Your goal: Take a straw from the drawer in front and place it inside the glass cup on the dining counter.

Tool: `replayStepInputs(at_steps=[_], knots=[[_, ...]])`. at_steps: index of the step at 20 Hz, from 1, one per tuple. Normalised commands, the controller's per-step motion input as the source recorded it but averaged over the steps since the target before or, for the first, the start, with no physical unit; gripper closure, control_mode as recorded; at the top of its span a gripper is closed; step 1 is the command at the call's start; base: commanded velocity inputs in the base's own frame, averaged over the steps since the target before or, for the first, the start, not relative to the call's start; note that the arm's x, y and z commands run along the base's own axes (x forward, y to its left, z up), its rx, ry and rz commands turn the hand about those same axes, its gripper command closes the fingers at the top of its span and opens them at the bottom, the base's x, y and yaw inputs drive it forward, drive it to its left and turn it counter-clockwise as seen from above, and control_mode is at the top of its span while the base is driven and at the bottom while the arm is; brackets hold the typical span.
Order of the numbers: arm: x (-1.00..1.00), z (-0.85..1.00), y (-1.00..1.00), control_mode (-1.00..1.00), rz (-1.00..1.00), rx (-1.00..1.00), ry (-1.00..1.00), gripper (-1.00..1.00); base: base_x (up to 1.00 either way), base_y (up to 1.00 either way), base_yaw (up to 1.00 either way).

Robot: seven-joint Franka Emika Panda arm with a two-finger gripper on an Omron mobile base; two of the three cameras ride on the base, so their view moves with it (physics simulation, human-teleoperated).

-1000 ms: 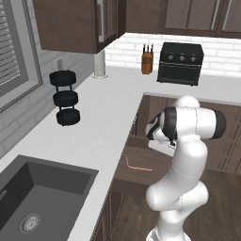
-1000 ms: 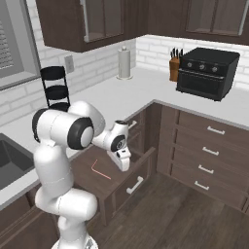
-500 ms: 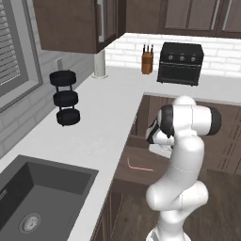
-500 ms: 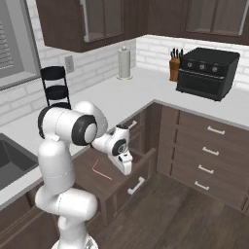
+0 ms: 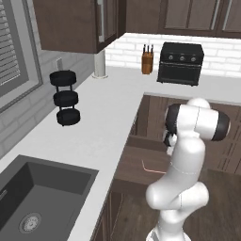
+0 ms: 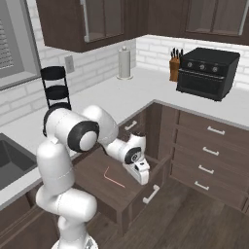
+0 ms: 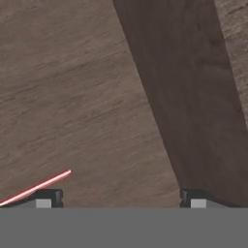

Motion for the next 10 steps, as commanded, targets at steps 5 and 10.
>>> replayStepInputs(at_steps=[5,10], knots=[[-0.51,0.21,-0.62,-1.00,0.03,-0.01,-0.09,-1.00,0.00,0.00,0.00],[-0.07,0.57,0.70,-1.00,0.25,0.00,-0.13,-1.00,0.00,0.00,0.00]])
